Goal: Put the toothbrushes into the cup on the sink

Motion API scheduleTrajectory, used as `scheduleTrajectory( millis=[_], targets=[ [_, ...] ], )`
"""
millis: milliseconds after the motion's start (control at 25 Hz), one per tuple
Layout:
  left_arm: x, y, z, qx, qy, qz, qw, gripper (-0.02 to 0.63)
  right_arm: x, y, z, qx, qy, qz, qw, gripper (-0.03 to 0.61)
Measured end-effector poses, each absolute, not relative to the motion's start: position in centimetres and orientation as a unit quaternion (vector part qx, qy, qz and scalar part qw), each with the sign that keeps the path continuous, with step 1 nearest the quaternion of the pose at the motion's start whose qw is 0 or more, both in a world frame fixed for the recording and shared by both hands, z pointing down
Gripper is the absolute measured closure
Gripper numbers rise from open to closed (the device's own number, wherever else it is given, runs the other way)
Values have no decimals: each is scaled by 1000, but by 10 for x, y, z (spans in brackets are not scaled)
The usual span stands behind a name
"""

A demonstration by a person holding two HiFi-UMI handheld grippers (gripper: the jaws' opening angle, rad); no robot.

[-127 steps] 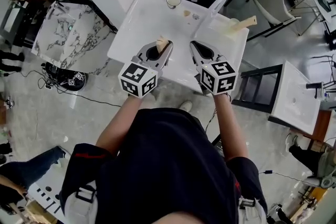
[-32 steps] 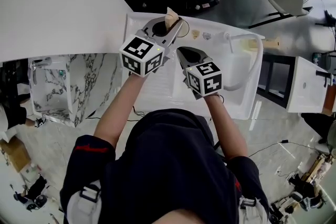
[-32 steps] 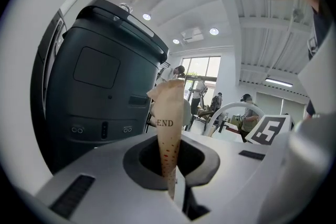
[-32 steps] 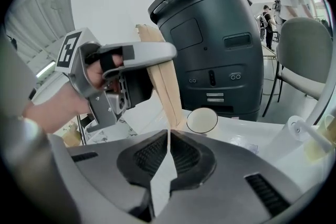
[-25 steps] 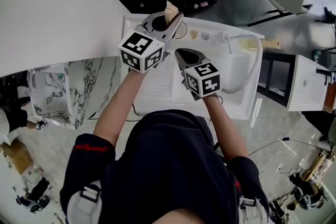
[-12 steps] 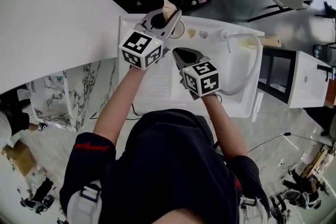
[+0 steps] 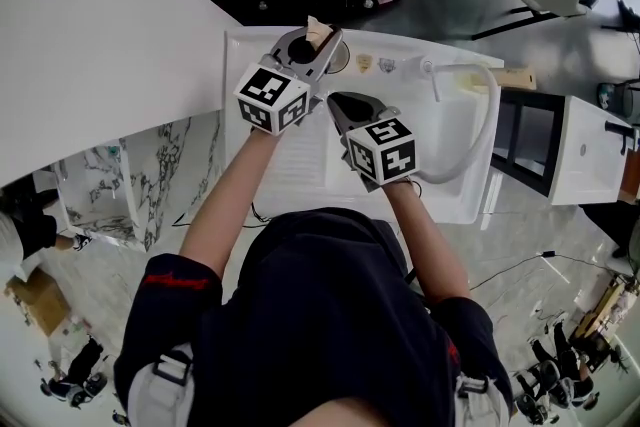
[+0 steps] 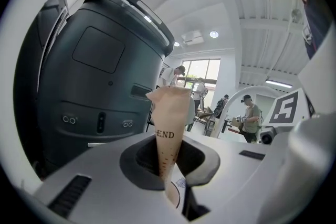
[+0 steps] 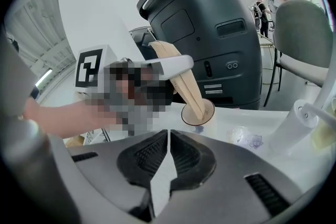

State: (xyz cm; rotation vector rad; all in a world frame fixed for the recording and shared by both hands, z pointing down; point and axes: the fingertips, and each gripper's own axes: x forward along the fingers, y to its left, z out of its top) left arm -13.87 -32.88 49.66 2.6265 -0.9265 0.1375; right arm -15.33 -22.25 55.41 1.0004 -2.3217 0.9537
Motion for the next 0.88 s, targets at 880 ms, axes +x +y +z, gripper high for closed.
scheduleTrajectory(
  millis=[880],
  targets=[
    [-152,-321,535,908,-348,106,206,433,-155,-220,556,360,-837,349,221,537]
  ],
)
